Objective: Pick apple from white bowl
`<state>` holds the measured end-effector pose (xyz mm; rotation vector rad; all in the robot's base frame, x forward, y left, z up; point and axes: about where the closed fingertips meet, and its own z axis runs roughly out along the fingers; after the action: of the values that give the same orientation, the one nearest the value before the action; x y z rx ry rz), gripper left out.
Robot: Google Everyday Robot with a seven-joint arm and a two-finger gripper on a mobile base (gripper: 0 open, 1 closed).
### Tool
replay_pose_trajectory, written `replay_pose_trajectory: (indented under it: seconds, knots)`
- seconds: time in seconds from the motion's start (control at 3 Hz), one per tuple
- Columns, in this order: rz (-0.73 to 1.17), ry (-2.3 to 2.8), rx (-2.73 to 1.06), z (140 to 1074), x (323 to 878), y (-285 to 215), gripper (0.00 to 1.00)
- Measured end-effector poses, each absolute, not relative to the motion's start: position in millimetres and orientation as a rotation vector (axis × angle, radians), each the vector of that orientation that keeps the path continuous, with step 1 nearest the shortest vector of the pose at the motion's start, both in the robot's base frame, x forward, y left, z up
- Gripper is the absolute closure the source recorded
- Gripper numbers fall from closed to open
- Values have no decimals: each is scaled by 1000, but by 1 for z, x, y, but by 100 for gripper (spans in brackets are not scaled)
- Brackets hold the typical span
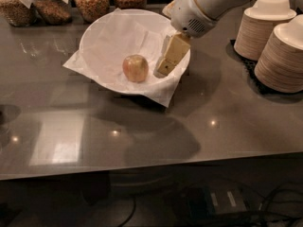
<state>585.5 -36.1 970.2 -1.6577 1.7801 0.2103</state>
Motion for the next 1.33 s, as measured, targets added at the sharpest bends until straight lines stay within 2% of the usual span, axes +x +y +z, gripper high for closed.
replay_pose_trajectory:
  seconds: [0.67,1.0,1.33]
  knots:
    - [239,1687,-1693,951,617,-6,0]
    - [276,1667,-1710,935,630,10,17]
    - [311,1672,-1720,919,635,18,23]
